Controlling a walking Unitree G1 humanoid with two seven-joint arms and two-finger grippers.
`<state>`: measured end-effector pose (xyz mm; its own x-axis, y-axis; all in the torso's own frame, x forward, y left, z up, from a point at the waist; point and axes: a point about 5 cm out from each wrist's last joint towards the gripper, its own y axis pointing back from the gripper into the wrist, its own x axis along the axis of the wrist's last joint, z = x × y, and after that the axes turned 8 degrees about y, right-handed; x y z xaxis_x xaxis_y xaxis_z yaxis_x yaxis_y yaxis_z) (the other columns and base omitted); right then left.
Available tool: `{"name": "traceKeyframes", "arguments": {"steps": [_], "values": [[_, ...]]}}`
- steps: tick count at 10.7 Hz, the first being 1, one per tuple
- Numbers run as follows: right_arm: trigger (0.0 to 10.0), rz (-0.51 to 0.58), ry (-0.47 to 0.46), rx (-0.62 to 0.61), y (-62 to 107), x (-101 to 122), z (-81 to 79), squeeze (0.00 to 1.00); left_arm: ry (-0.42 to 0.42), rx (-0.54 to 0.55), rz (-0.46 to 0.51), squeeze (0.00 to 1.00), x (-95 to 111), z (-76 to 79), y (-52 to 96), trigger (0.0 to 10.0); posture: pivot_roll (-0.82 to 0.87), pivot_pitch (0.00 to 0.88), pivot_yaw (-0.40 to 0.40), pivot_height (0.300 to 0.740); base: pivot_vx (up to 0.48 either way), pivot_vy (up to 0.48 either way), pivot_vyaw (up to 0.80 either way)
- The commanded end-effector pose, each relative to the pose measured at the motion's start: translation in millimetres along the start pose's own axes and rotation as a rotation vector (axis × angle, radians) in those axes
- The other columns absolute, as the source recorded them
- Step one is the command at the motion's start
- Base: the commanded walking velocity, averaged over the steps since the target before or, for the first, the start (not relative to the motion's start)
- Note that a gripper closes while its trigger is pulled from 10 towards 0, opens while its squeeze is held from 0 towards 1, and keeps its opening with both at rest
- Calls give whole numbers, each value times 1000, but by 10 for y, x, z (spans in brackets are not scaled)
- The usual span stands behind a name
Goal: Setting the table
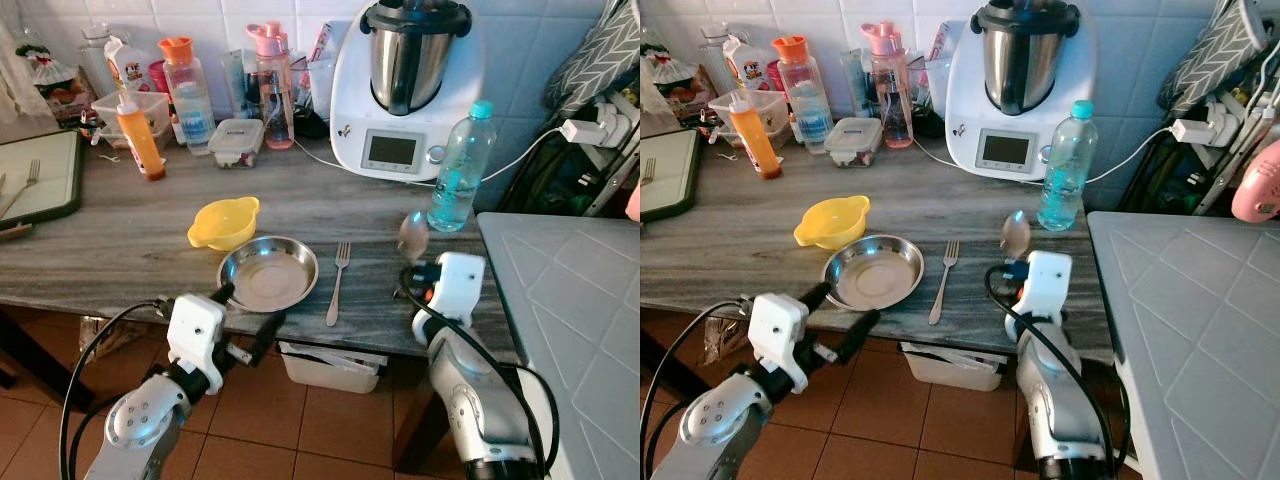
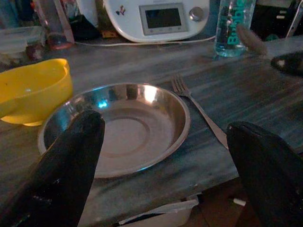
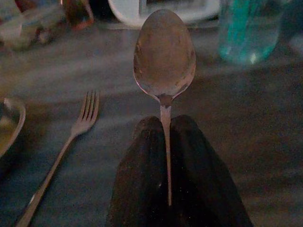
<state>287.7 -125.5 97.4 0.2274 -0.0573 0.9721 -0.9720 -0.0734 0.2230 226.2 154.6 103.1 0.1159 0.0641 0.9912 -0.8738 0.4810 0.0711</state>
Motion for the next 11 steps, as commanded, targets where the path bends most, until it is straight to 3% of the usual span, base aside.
{"name": "traceKeyframes", "arguments": {"steps": [1, 7, 9, 11], "values": [[10000, -26, -21, 18, 14, -17, -31, 0, -17, 2, -3, 0, 42, -5, 6, 10000, 117, 11, 30, 740, 0, 0, 0], [10000, -138, -105, 97, -29, -219, -247, 0, -4, -28, -32, 0, 32, 38, 21, 10000, 146, 16, 35, 740, 0, 0, 0], [10000, -176, -145, 138, -92, -286, -425, 0, -14, -35, -39, 0, 59, 42, 37, 10000, 160, 22, 39, 740, 0, 0, 0], [10000, -167, -166, 159, -187, -215, -546, 0, -16, -42, -48, 0, 64, 71, 58, 10000, 164, 23, 40, 740, 0, 0, 0]]}}
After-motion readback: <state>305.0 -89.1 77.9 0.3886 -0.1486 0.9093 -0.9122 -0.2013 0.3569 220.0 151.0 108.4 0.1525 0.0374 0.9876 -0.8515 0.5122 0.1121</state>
